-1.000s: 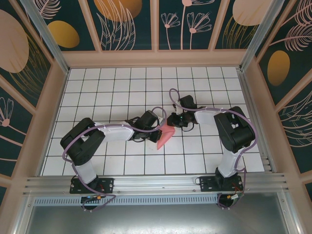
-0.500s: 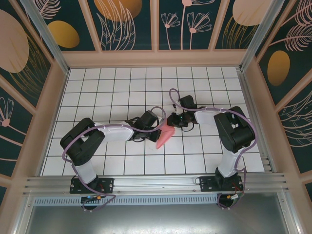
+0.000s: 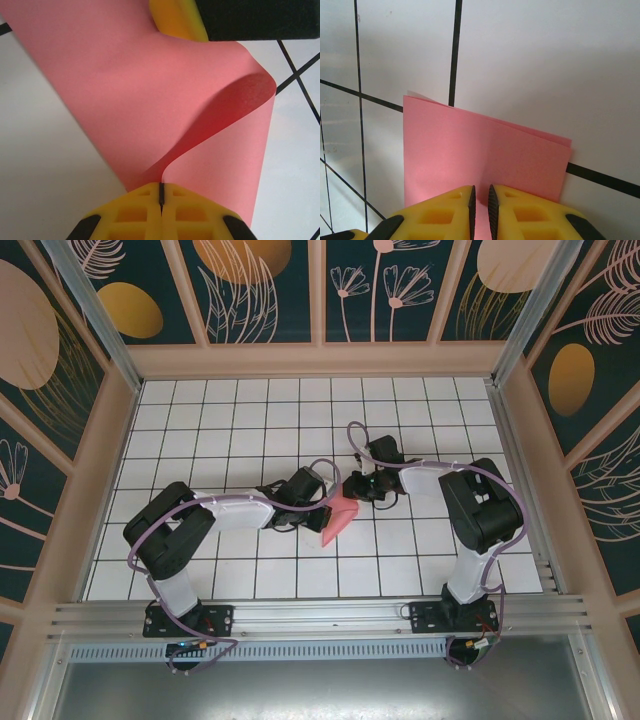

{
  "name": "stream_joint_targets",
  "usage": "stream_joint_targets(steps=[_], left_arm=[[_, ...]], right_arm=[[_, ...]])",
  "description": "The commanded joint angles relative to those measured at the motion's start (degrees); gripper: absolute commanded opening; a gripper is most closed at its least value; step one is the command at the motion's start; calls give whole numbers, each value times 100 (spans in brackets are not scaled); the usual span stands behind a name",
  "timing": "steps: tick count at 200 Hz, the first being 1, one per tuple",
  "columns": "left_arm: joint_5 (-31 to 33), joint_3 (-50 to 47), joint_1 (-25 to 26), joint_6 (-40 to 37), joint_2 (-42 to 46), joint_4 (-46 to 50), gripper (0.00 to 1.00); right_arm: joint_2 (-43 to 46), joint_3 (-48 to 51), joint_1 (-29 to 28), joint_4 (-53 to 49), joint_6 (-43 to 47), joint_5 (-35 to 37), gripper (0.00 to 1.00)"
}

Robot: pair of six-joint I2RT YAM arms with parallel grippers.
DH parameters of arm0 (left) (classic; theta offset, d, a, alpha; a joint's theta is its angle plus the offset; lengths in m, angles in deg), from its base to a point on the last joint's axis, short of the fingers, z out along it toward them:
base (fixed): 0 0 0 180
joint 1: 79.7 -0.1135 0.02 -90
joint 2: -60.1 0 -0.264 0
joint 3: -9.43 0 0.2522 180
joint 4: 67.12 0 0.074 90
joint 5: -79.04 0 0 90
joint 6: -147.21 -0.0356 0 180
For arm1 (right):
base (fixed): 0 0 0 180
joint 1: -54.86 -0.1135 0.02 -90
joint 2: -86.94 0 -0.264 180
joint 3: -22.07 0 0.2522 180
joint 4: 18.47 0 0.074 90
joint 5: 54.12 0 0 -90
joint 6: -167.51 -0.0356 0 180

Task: Fold a paper plane with a square sheet of paper (pick it up from the middle)
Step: Third fold the triangle at the center of the table.

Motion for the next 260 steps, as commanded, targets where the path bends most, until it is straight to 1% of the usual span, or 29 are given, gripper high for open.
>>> stream_joint_targets(steps=[1,70,96,126,143,162,235,260], left_arm=[[23,-68,-52,137,113,96,2],[132,-34,-49,182,37,114,2],[267,-80,-48,198,214,70,3],[78,-24,-51,130,175,61,4],[127,5,-54,177,95,149,3],[-72,-109,-49,218,74,-19,5],[45,-86,-50,104,-189,-92,4],[9,-110,-49,43,-141,-123,4]], right_arm=[[-253,183,48,-148,-26,423,21],[-270,206,55,-147,-52,448,21],[-271,210,58,-155,-52,457,21],[-275,207,60,-142,-60,457,21],[-271,207,58,-146,-60,466,21],[-263,225,62,-121,-78,453,21],[-250,294,57,-68,-131,413,21],[-240,299,54,-76,-131,403,21]])
